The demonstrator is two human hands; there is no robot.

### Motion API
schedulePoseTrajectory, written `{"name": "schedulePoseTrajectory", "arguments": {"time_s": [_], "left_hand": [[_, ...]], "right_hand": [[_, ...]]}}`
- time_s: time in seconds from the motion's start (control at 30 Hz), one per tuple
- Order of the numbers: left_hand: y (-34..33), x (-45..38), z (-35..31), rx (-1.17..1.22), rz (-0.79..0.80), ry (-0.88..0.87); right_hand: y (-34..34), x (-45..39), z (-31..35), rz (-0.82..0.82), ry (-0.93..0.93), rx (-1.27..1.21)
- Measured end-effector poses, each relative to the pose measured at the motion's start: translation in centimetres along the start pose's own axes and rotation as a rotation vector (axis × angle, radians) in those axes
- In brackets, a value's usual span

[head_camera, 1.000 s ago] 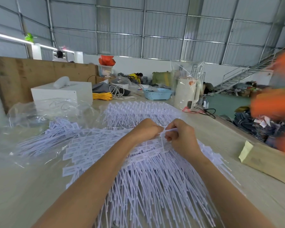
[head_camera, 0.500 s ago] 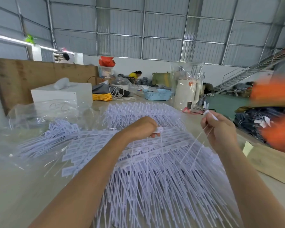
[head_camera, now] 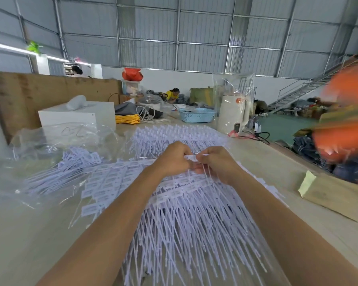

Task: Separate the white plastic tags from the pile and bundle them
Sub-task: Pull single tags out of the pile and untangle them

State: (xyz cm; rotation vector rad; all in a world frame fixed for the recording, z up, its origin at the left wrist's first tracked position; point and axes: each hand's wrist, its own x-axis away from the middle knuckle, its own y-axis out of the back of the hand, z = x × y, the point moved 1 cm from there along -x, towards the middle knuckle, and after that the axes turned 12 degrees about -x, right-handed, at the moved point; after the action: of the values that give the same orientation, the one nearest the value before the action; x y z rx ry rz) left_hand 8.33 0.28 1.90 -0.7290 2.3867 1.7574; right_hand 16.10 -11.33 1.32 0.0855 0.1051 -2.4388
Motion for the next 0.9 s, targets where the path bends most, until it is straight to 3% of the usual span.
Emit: {"name": "schedulePoseTrajectory", "arguments": {"time_s": [0.1, 0.27, 0.43, 0.6, 0.73, 0.9], "left_hand": [[-0.1, -0.1, 0.2, -0.033, -0.032, -0.020], [0.0, 0.3, 0.8, -0.099, 0.095, 0.104], [-0.2, 0.1, 1.3, -0.102, -0.011, 0.164], [-0.4, 0.1, 1.4, -0.128, -0.018, 0.209], [-0.4, 0.2, 1.2, -0.135, 0.021, 0.278], [-0.3, 0.0, 0.8, 0.196, -0.023, 0.298]], "right_hand": [[-0.7, -0.8, 0.5, 0.006, -0.025, -0.023], [-0.9, -1.6, 0.8, -0.088, 0.086, 0.134], [-0.9, -1.4, -0.2, 0.000, 0.103, 0.092], [-0.3, -1.0, -0.4, 0.059, 0.070, 0.237], [-0.6, -0.8, -0.4, 0.035, 0.174, 0.258], [-0.8, -1.2, -0.7, -0.035, 0.280, 0.252]]}}
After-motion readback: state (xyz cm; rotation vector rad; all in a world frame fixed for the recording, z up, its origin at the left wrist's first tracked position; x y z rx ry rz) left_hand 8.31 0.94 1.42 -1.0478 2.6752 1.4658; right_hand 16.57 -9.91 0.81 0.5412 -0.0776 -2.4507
